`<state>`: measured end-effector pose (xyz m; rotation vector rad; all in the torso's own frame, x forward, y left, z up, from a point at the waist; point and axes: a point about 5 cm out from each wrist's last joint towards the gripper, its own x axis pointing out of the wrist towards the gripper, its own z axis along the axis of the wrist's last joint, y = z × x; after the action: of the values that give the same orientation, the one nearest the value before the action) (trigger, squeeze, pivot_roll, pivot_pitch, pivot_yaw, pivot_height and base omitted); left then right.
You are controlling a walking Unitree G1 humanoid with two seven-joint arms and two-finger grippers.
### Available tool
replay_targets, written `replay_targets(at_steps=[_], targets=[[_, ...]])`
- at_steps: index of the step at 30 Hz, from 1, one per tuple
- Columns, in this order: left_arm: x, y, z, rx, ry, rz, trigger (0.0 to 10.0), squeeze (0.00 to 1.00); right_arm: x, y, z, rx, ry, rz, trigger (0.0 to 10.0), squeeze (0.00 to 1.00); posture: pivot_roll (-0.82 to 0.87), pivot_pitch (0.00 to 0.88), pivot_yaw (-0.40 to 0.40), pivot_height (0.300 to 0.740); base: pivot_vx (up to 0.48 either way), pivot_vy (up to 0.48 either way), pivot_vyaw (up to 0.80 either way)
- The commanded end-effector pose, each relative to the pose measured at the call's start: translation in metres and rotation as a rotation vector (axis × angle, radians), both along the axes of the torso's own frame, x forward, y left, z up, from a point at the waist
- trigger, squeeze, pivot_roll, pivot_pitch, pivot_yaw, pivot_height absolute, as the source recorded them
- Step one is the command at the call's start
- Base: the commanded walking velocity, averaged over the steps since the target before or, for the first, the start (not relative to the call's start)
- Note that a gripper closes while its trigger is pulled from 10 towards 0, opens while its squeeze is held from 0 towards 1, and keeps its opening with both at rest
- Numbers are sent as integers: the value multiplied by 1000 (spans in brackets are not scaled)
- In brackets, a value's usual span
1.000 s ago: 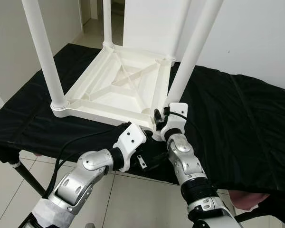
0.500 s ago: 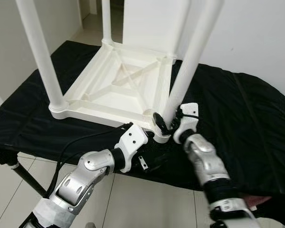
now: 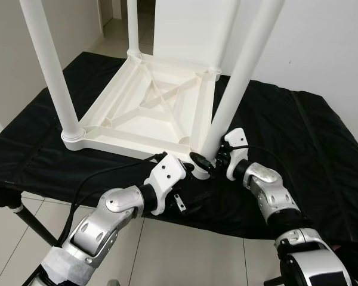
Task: Building children table
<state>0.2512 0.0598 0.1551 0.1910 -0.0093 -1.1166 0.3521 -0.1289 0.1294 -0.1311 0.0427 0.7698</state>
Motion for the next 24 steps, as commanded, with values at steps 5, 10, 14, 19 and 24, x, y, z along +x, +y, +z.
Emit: replay_targets(at_steps=[5,10,14,19,24], targets=[[0,-1,1,17,2,-70,10000,0,4,18,-3,-31,22,60,6549,0,-21,0,-60,740,0,0,0],[0,-1,2,17,-1,-67,10000,0,2,27,-9,-30,50,99,0,0,-21,0,-60,740,0,0,0],[0,-1,1,17,0,-66,10000,0,1,26,-11,-26,57,100,0,0,-16,0,-63,740,0,0,0],[-2,-2,1,12,5,-72,10000,0,0,14,-14,15,66,84,0,0,-32,0,-59,740,0,0,0],[-3,-4,0,10,9,-78,10000,0,0,8,-15,37,61,65,0,0,-35,0,-60,740,0,0,0]])
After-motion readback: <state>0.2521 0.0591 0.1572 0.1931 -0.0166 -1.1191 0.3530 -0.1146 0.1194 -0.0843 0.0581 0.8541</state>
